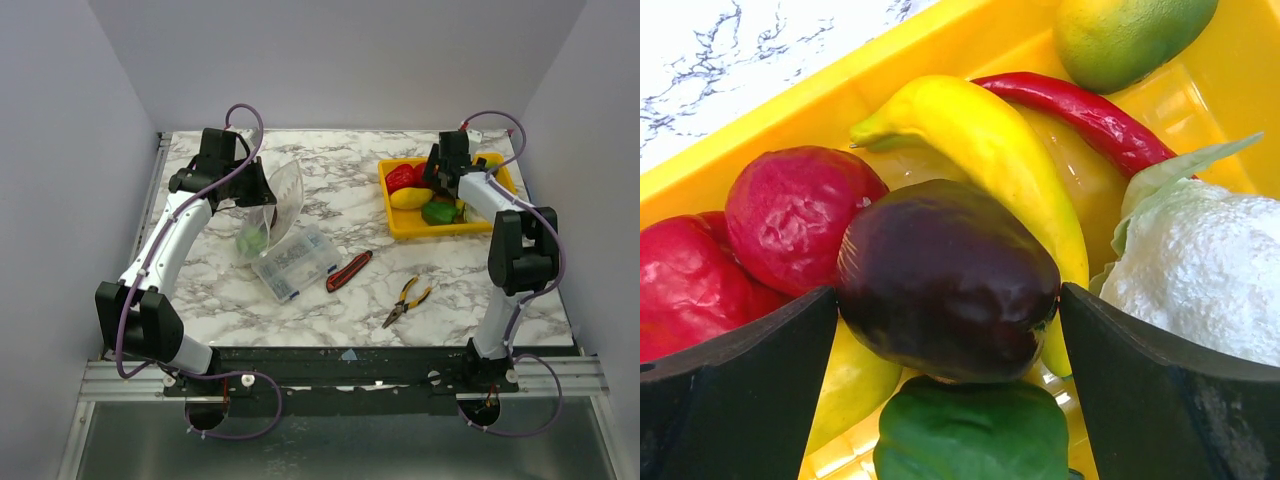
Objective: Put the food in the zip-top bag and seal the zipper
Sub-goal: Pick up the fake fruit from the bin.
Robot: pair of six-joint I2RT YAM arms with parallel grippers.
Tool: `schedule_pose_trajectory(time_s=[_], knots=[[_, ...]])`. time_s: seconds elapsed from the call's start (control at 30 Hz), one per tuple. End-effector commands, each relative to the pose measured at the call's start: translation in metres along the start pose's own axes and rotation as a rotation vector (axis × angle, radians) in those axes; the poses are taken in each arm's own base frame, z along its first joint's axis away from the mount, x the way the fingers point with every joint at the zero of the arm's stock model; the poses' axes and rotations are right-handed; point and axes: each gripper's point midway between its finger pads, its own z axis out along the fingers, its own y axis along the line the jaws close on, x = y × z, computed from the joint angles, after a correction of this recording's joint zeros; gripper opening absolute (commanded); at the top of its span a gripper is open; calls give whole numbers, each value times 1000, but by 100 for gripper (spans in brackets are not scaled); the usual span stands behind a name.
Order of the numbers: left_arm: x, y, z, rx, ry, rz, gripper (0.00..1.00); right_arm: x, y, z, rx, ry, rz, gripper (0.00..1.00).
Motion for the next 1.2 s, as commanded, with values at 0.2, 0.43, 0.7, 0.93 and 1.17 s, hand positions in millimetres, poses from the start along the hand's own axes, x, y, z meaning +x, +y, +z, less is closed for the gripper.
schedule_pose_trajectory(time_s=[0.2,0.43,0.7,0.93,1.17], knots=[[-2,-3,-3,26,-9,1,0,-14,-10,-9,17,-46,-4,66],[-2,-3,-4,27,-10,1,0,-37,1,-45,-117,-129,30,18],[-2,-3,-4,28,-12,3,0,-53,46,-112,-473,-155,148,1],[-2,-1,-5,18,-14,2,0,-41,148,-228,-973,-218,87,0],[-3,-1,-6,18,-16,2,0,-4,232,-357,-1368,-249,-71,1]])
